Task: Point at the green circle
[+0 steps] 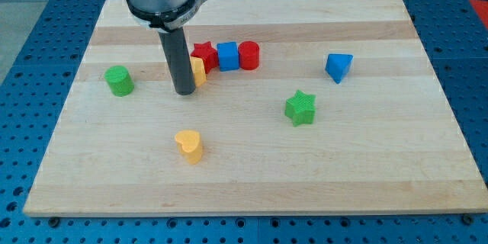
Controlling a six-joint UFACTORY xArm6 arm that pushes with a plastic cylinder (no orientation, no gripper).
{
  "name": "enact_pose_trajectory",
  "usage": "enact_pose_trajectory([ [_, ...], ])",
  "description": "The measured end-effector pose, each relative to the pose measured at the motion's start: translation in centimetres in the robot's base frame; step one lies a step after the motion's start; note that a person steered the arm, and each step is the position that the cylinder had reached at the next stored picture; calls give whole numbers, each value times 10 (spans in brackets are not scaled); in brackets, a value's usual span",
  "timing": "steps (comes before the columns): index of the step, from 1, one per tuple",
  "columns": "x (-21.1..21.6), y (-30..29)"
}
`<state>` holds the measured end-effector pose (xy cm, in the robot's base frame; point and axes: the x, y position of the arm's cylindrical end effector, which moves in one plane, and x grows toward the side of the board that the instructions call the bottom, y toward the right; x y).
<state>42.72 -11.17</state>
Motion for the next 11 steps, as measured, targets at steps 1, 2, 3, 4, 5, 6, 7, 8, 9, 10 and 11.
enact_pose_trajectory([
  [1, 21, -15],
  [2, 38, -54],
  [3, 33, -107],
  [4, 25, -160],
  [5, 6, -186],
  [6, -7, -192],
  [7, -10, -185],
  [8, -24, -178],
  [9, -30, -172],
  [10, -19, -168],
  [11, 4, -156],
])
